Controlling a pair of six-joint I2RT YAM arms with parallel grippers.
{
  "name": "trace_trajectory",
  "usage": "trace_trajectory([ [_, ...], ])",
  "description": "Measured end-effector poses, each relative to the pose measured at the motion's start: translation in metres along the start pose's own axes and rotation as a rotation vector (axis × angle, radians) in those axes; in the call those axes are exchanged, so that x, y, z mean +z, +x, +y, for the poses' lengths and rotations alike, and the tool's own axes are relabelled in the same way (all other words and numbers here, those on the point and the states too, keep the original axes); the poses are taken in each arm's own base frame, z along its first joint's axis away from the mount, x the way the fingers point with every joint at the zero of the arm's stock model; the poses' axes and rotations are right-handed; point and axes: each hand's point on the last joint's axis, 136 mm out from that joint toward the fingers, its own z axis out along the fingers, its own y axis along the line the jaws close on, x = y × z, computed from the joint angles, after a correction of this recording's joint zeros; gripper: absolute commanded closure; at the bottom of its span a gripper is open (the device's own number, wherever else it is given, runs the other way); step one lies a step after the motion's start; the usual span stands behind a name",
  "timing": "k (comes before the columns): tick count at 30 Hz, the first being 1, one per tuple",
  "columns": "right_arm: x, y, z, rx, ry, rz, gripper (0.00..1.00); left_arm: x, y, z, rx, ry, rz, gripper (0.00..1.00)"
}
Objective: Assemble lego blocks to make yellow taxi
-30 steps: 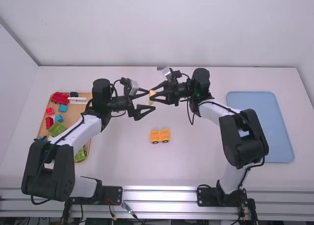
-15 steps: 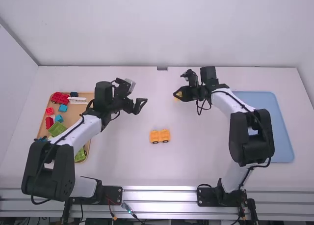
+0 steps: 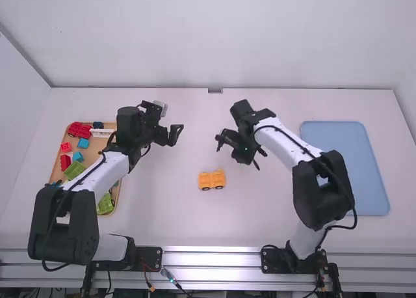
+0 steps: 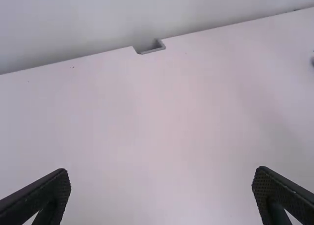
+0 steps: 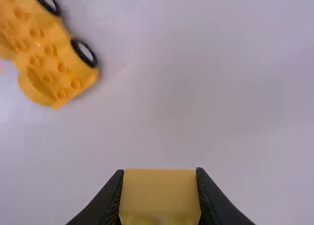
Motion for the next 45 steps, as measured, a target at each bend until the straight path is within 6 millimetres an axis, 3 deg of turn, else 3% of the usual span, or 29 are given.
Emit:
trace_trajectory([
  [5,0.034,0.021,0.027,-0.186,0.021,0.124,1.00,0.000,0.000,0.000,0.001,0.000,0.000,0.01],
  [8,0.044,0.029,0.036,-0.251,0.013,0.148,1.00,0.000,0.000,0.000,0.000,0.000,0.001,0.01],
  [19,0.064,0.026,0.042,-0.323,-0.035,0.029,0.98,0.000,0.010,-0.001,-0.016,0.003,0.040,0.01],
  [21,0.065,0.026,0.041,-0.316,-0.038,0.015,0.88,0.000,0.011,-0.001,-0.017,0.004,0.044,0.01],
  [22,0.065,0.023,0.039,-0.308,-0.029,-0.001,0.67,0.000,0.012,-0.002,-0.018,0.005,0.047,0.01],
  [23,0.065,0.023,0.039,-0.308,-0.029,-0.001,0.67,0.000,0.012,-0.002,-0.018,0.005,0.047,0.01],
  [25,0.065,0.018,0.037,-0.302,-0.021,-0.021,0.57,0.000,0.012,-0.002,-0.019,0.005,0.048,0.01],
  [26,0.065,0.017,0.037,-0.300,-0.023,-0.025,0.36,0.000,0.012,-0.002,-0.019,0.005,0.050,0.01],
  [27,0.065,0.017,0.037,-0.299,-0.023,-0.025,0.30,0.000,0.013,-0.002,-0.020,0.005,0.051,0.01],
  [28,0.065,0.017,0.038,-0.302,-0.025,-0.026,0.01,0.000,0.014,-0.002,-0.022,0.006,0.055,0.01],
  [39,0.058,0.017,0.043,-0.288,-0.055,-0.040,0.01,0.000,0.015,-0.002,-0.040,0.007,0.061,0.01],
  [45,0.004,0.000,0.031,-0.257,-0.028,-0.261,0.01,-0.001,0.020,-0.003,-0.106,0.010,0.079,0.01],
])
